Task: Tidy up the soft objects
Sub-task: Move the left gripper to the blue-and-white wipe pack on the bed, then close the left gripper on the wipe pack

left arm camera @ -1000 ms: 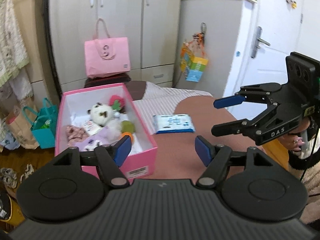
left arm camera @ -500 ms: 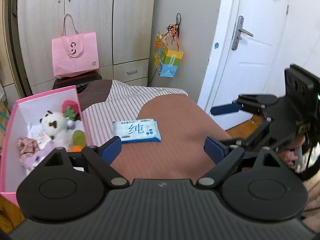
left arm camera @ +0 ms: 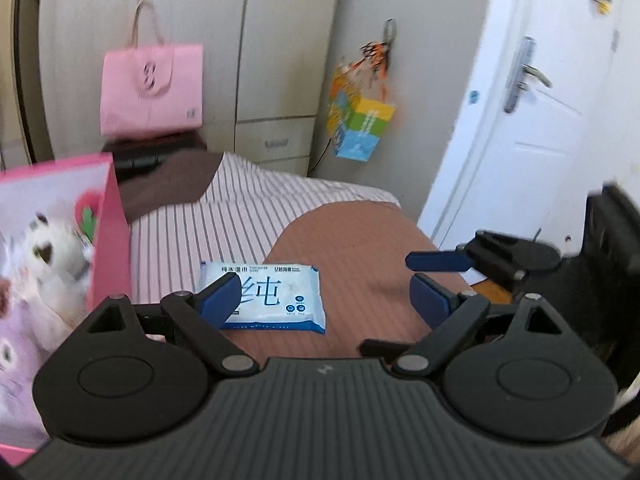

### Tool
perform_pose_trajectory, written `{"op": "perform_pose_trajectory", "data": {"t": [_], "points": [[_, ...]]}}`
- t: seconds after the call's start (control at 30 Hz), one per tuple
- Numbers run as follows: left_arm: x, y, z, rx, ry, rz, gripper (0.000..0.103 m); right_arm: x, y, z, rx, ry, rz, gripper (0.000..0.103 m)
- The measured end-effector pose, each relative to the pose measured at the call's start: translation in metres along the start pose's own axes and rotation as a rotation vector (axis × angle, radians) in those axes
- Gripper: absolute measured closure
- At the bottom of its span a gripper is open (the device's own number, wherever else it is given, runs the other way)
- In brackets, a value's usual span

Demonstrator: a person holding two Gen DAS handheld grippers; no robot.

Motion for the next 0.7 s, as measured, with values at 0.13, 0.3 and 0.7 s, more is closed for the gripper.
{"op": "perform_pose_trajectory", "data": {"t": [0.13, 0.3, 0.7], "points": [[0.004, -0.035, 0.012, -0.015, 0.052, 0.038, 0.013, 0.013, -0.034, -0.003, 0.026, 0.007, 0.079, 0.009], [0.004, -0.074, 0.035, -0.057, 0.16, 0.067, 0.013, 0.017, -0.063, 0.001, -0.002, 0.033, 0.12, 0.009], [0.013, -0.103, 0.064, -0.145, 0.242, 0.108, 0.014, 0.008, -0.095, -0.012, 0.056, 0.006, 0.158, 0.01]]}}
Point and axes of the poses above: each gripper's, at about its wrist camera, not at the fingertips, and y roughly against the way its jaws point, z to its left, x to its underside, the point moved 5 cm from there along -y, roughly the way its jaws point, and after that the axes turned 1 degree about z, right-handed, at the moved point
